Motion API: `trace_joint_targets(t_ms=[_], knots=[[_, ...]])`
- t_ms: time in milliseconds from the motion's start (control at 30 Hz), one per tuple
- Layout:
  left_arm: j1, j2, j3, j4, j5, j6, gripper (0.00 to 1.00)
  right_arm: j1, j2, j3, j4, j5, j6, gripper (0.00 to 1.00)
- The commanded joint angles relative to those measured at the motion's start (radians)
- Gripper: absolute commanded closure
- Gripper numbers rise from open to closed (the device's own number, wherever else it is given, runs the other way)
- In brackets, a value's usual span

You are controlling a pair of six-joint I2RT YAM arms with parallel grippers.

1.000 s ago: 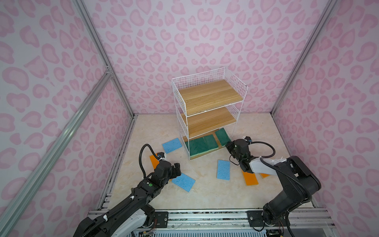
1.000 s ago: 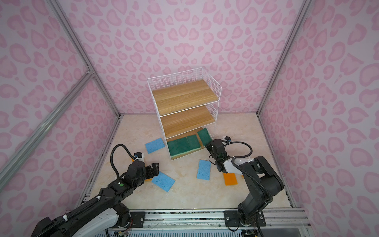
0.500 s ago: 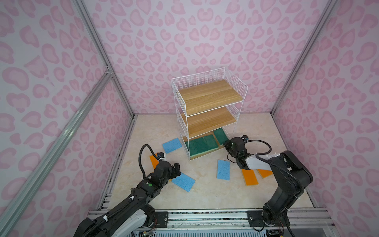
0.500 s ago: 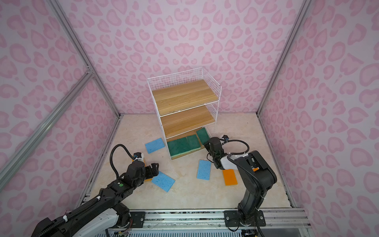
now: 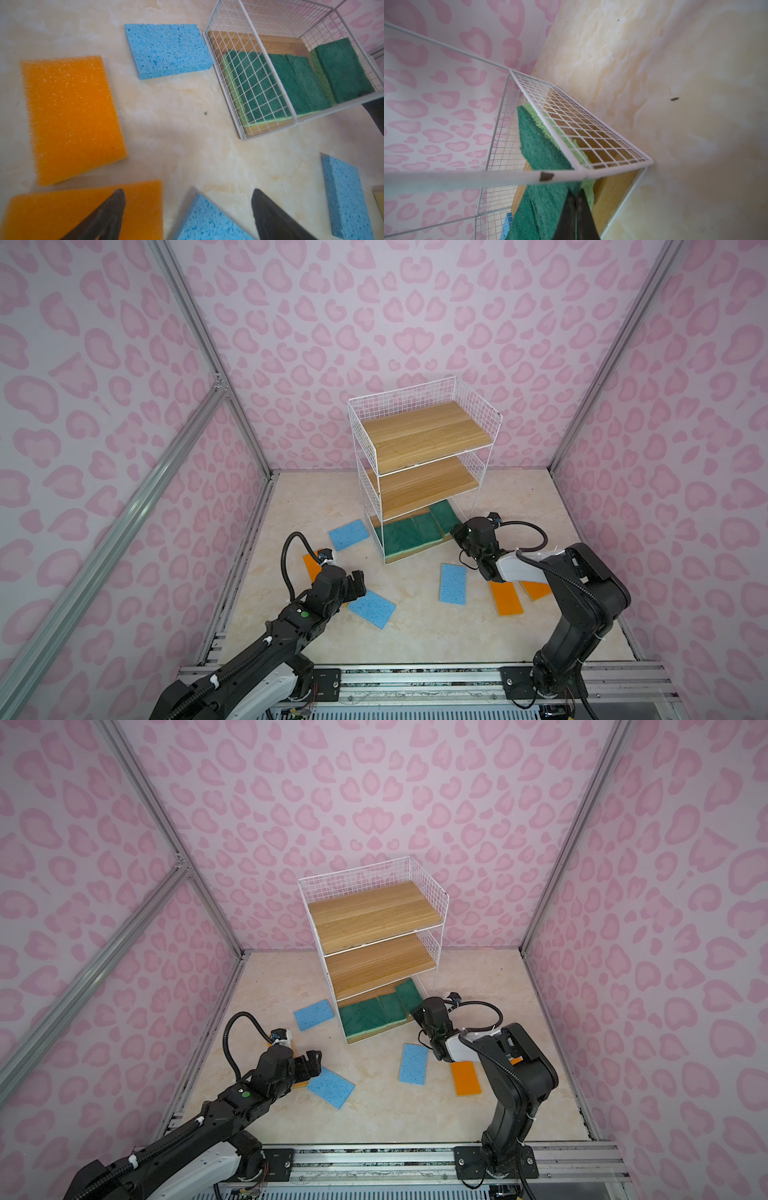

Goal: Place and organize the cleaning sponges onto the shelf
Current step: 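Lower the green sponge onto the bottom shelf beside the others with the right gripper, then open the right gripper and withdraw it from the bottom shelf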

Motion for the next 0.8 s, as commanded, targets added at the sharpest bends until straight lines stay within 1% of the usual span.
trace_joint_targets(t_ms=[0,67,267,300,433,533,600,767], knots=[[0.0,0.002,-0.003,0.041,0.003,0.007,0.04,-0.002,0.0,-0.007,-0.002,0.0,-0.015,0.96],[0.0,-0.002,-0.002,0.041,0.003,0.006,0.04,-0.002,0.004,-0.008,0.0,-0.003,-0.015,0.94],[0.002,-0.006,-0.003,0.037,0.002,0.006,0.04,0.0,0.005,-0.014,0.002,-0.007,-0.004,0.93],[0.002,-0.008,-0.003,0.037,0.003,0.006,0.04,0.001,0.006,-0.016,0.003,-0.006,-0.005,0.91],[0.002,-0.011,-0.004,0.036,0.004,0.006,0.04,0.0,0.006,-0.019,-0.001,-0.011,-0.005,0.71],[0.002,-0.009,-0.003,0.037,0.004,0.007,0.04,0.001,0.006,-0.015,-0.007,-0.011,-0.004,0.61],[0.002,-0.009,-0.003,0.038,0.003,0.008,0.04,0.001,0.007,-0.011,-0.013,-0.012,-0.007,0.57],[0.003,-0.01,-0.003,0.038,0.003,0.008,0.04,0.001,0.005,-0.01,-0.018,-0.018,-0.01,0.53]])
